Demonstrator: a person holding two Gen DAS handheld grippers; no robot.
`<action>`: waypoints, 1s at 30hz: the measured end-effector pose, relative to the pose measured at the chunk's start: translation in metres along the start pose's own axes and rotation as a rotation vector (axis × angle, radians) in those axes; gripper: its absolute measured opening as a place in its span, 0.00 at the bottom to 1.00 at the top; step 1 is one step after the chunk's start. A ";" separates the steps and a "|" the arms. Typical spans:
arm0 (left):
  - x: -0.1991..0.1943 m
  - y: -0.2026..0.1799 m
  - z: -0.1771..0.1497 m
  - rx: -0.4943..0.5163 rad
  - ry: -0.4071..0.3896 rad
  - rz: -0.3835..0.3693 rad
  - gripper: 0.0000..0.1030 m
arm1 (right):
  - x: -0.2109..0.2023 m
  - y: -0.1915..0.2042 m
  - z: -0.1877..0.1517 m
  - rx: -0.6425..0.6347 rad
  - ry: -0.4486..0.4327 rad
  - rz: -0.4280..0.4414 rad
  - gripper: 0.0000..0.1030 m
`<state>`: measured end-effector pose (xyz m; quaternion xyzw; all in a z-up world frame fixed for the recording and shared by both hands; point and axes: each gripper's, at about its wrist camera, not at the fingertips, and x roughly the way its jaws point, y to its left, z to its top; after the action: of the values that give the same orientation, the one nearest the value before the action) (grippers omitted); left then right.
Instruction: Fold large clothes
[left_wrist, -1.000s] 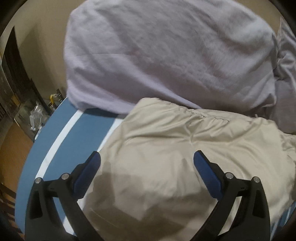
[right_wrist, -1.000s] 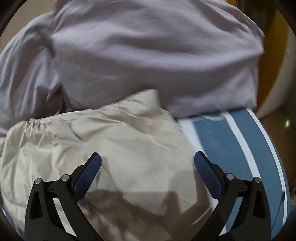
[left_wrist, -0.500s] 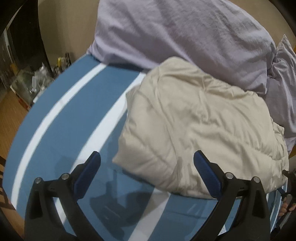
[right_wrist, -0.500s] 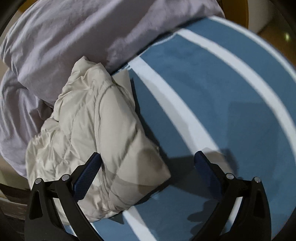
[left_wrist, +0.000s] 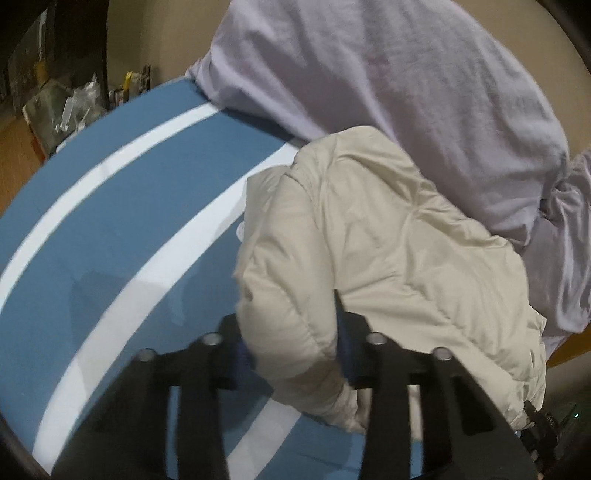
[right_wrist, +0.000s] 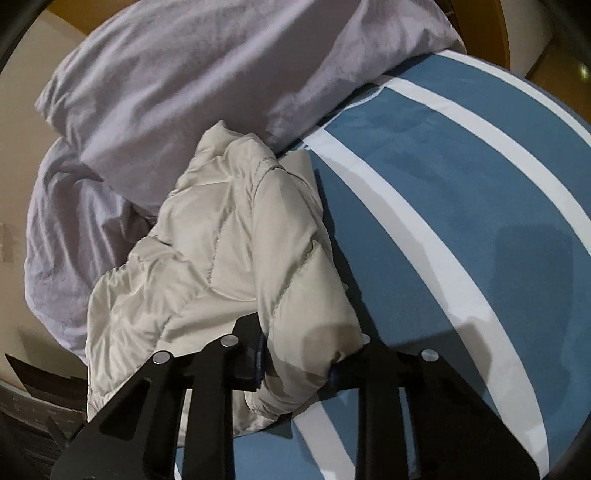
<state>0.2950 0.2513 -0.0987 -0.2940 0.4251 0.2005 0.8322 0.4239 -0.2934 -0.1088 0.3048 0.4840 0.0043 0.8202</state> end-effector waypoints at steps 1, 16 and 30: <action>-0.006 0.000 -0.002 0.016 -0.013 0.003 0.29 | -0.004 0.001 -0.004 -0.001 0.000 0.001 0.23; -0.086 0.076 -0.071 0.036 -0.001 -0.007 0.29 | -0.072 -0.028 -0.094 -0.030 0.050 0.022 0.23; -0.100 0.080 -0.096 0.041 -0.028 0.025 0.71 | -0.124 0.006 -0.100 -0.251 -0.122 -0.148 0.57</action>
<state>0.1360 0.2391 -0.0858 -0.2685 0.4211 0.2064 0.8414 0.2800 -0.2762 -0.0425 0.1631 0.4502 -0.0142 0.8778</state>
